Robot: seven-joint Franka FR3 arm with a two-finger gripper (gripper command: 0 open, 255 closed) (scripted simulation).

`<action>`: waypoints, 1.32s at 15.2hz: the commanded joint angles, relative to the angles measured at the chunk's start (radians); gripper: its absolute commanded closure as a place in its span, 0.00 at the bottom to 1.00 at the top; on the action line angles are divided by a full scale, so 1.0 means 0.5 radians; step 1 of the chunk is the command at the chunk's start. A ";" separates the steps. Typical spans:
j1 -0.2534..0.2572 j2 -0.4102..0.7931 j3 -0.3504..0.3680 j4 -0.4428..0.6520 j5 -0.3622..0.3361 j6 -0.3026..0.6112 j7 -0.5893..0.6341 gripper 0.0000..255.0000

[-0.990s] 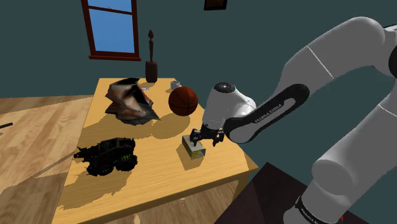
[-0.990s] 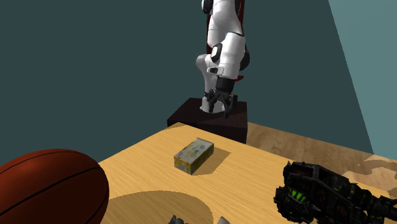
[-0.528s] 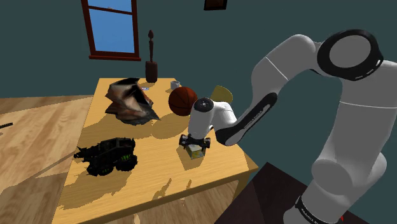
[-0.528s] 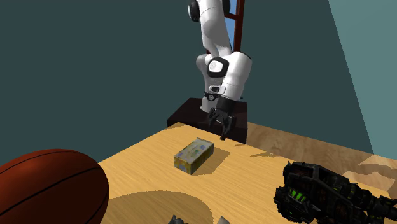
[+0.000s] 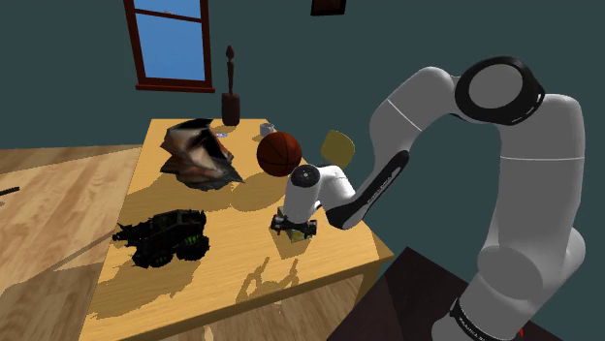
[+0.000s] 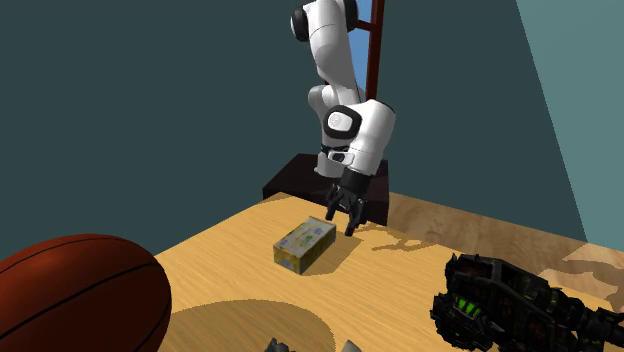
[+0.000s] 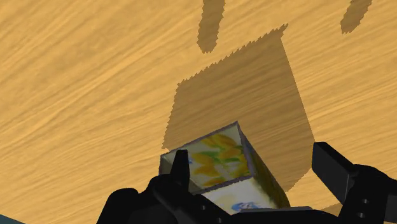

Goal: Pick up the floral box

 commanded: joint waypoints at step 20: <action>-0.101 -0.232 0.134 -0.066 0.328 -0.035 -0.274 1.00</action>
